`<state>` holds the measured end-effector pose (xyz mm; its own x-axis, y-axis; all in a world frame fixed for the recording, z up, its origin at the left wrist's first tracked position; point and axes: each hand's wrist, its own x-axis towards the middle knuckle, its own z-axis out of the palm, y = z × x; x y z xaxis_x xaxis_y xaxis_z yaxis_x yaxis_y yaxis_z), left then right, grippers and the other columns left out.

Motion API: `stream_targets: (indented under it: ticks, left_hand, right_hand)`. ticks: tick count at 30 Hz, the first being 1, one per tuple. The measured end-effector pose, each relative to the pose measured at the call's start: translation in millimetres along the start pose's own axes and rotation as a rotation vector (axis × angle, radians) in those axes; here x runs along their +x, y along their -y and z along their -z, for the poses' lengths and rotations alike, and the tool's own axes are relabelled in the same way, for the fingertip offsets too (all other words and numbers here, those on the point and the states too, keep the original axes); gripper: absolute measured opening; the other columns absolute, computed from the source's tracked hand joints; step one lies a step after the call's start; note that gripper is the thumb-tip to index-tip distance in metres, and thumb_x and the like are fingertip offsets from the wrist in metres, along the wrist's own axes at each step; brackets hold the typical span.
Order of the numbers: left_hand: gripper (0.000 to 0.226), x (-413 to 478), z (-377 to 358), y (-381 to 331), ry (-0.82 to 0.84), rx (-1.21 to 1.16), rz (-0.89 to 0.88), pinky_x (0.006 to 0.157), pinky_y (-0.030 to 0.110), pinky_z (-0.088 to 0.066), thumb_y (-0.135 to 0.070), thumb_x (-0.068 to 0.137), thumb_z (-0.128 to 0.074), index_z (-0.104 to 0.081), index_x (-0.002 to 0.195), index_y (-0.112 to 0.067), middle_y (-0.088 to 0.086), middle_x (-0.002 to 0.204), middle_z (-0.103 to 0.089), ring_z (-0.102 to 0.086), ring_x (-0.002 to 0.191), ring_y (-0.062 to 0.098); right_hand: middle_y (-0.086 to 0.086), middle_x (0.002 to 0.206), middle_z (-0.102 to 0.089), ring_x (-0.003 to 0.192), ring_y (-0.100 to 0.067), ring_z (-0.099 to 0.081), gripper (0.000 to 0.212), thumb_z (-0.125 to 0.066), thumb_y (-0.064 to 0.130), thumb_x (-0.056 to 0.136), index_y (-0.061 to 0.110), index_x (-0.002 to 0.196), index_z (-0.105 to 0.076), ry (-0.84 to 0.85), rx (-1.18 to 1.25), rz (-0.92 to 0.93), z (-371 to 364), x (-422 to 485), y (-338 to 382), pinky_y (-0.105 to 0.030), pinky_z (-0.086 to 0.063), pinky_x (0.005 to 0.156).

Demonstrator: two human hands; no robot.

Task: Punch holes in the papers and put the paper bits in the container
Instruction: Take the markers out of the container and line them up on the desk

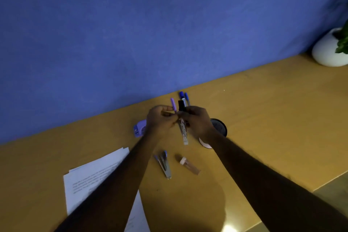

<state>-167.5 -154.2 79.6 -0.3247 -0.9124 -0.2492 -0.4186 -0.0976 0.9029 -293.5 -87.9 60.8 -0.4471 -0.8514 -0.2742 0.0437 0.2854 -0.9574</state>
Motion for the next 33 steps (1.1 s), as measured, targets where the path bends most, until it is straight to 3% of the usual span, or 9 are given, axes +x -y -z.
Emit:
stream_targets:
  ticks: [2, 5, 9, 13, 16, 19, 23, 28, 33]
  left_hand:
    - [0.026, 16.9, -8.7, -13.4, 0.004, 0.000, -0.054, 0.080, 0.044, -0.059, -0.013, 0.077, -0.078, -0.072, 0.101, -0.005, 0.015, 0.089, -0.075, -0.072, 0.084, 0.030]
    - [0.020, 38.3, -23.3, -27.0, 0.016, 0.008, -0.147, 0.082, 0.041, -0.060, -0.014, 0.080, -0.074, -0.076, 0.099, -0.009, 0.010, 0.089, -0.077, -0.073, 0.081, 0.018]
    - [0.021, 64.7, -45.6, -38.3, 0.025, 0.081, -0.237, 0.065, 0.003, -0.049, -0.009, 0.084, -0.066, -0.075, 0.103, -0.007, 0.007, 0.092, -0.076, -0.061, 0.060, -0.011]
    - [0.032, 89.2, -65.9, -38.1, 0.092, 0.065, -0.107, 0.083, 0.037, -0.059, -0.005, 0.088, -0.060, -0.066, 0.119, -0.002, 0.016, 0.104, -0.073, -0.072, 0.085, 0.021]
    - [0.025, 104.9, -72.9, -21.0, 0.083, 0.187, -0.073, 0.079, 0.027, -0.053, -0.014, 0.086, -0.062, -0.073, 0.108, -0.007, 0.011, 0.103, -0.073, -0.069, 0.095, 0.021]
    - [0.020, 115.0, -75.9, 1.2, 0.065, 0.247, 0.060, 0.071, 0.024, -0.041, -0.019, 0.084, -0.062, -0.073, 0.096, -0.007, 0.014, 0.100, -0.073, -0.066, 0.098, 0.027]
    - [0.030, 124.2, -83.1, 27.0, 0.084, 0.405, 0.139, 0.095, 0.032, -0.043, -0.023, 0.088, -0.060, -0.072, 0.110, -0.005, 0.016, 0.121, -0.067, -0.058, 0.118, 0.032]
    - [0.022, 131.8, -95.7, 39.4, 0.105, 0.452, 0.130, 0.070, 0.025, -0.038, -0.024, 0.085, -0.065, -0.076, 0.090, -0.005, 0.014, 0.098, -0.074, -0.067, 0.097, 0.028]
    - [0.023, 136.0, -103.8, 37.3, 0.075, 0.399, 0.135, 0.061, 0.024, -0.036, -0.024, 0.086, -0.063, -0.075, 0.081, -0.005, 0.016, 0.083, -0.073, -0.070, 0.083, 0.027]
  right_hand:
    - [-0.014, 0.065, -0.059, 0.063, -0.023, -0.056, 0.019, -0.070, 0.012, 0.086, -0.006, 0.080, -0.067, -0.039, 0.046, -0.002, 9.2, 16.8, 12.4, -0.042, -0.048, 0.065]
    - [-0.019, 0.071, -0.068, 0.067, -0.036, -0.067, 0.013, -0.072, 0.015, 0.083, 0.002, 0.081, -0.072, -0.080, 0.002, 0.005, 24.0, 43.3, 25.5, -0.053, -0.055, 0.076]
    - [-0.021, 0.079, -0.072, 0.080, -0.038, -0.071, 0.004, -0.075, 0.015, 0.078, 0.014, 0.076, -0.072, -0.170, -0.151, 0.014, 43.3, 77.7, 33.2, -0.057, -0.058, 0.074]
    - [-0.017, 0.073, -0.072, 0.074, -0.034, -0.071, 0.011, -0.076, 0.014, 0.072, 0.004, 0.073, -0.072, -0.202, -0.369, 0.008, 61.6, 111.2, 25.8, -0.051, -0.058, 0.071]
    - [-0.008, 0.067, -0.073, 0.062, -0.018, -0.070, 0.014, -0.075, 0.017, 0.072, 0.007, 0.065, -0.069, -0.216, -0.549, -0.007, 70.3, 134.7, 11.4, -0.036, -0.056, 0.059]
    - [-0.006, 0.073, -0.071, 0.057, -0.010, -0.063, 0.016, -0.077, 0.020, 0.073, 0.007, 0.080, -0.070, -0.199, -0.688, -0.069, 72.2, 154.4, -10.3, -0.023, -0.047, 0.048]
    - [-0.012, 0.093, -0.071, 0.082, -0.026, -0.068, 0.029, -0.074, 0.020, 0.075, 0.004, 0.099, -0.069, -0.157, -0.780, -0.132, 67.6, 169.4, -35.6, -0.042, -0.060, 0.071]
    - [-0.011, 0.092, -0.069, 0.083, -0.026, -0.067, 0.020, -0.067, 0.018, 0.078, 0.006, 0.095, -0.068, -0.152, -0.798, -0.126, 61.3, 181.5, -50.5, -0.044, -0.061, 0.071]
    - [-0.009, 0.092, -0.070, 0.082, -0.022, -0.066, 0.016, -0.066, 0.017, 0.081, 0.008, 0.095, -0.070, -0.141, -0.774, -0.139, 61.4, 191.3, -51.7, -0.043, -0.061, 0.073]
